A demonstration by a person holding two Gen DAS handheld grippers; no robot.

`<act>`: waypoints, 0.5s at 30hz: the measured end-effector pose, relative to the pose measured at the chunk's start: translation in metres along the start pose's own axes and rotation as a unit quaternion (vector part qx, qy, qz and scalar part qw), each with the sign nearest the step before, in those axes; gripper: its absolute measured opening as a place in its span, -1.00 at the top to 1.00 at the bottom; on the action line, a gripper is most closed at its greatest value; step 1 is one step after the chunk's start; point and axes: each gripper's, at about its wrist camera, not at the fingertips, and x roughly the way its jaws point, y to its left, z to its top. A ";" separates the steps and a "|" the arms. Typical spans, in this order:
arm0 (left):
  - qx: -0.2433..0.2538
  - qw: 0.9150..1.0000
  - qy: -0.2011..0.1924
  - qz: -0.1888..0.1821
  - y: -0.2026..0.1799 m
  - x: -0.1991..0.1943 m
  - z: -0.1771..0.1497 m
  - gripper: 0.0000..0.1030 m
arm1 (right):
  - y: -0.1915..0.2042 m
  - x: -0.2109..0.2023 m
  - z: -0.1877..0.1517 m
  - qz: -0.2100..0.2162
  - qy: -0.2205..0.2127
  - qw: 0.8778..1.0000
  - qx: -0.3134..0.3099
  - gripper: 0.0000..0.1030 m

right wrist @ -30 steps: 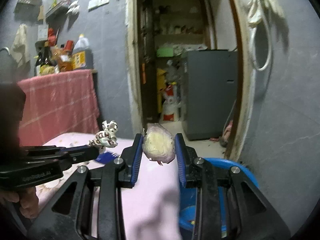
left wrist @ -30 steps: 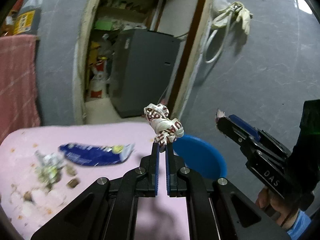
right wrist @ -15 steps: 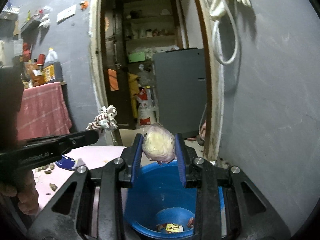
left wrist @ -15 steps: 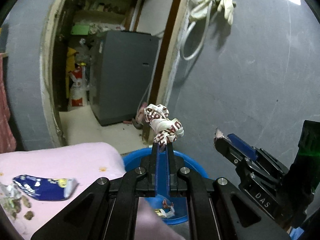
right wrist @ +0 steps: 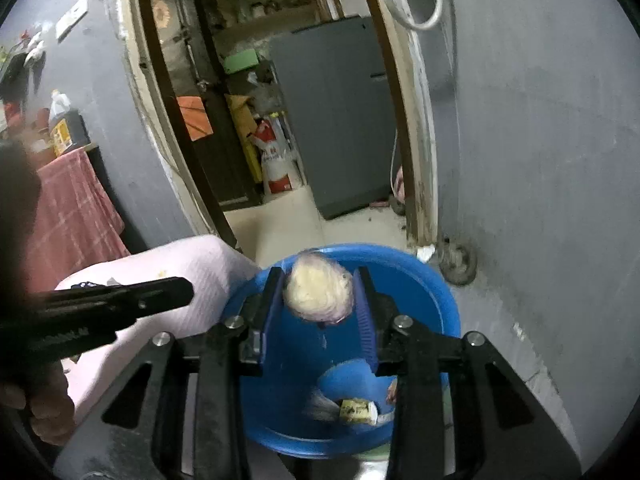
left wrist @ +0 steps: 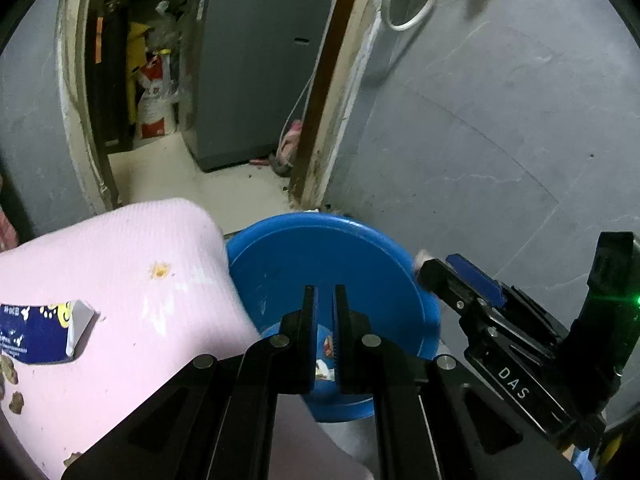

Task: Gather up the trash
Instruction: 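Carry both items over the blue basin and open both tools to drop them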

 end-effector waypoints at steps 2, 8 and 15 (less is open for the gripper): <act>-0.005 1.000 -0.002 0.002 0.004 -0.003 -0.005 0.90 | -0.002 -0.001 -0.001 0.002 0.002 1.000 0.006 0.26; -0.030 0.999 -0.024 0.006 0.019 -0.029 -0.011 0.46 | 0.005 -0.012 0.005 0.007 -0.010 1.000 0.009 -0.02; -0.053 0.996 -0.070 0.021 0.040 -0.077 -0.011 0.08 | 0.035 -0.041 0.020 0.020 -0.044 0.999 -0.004 -0.40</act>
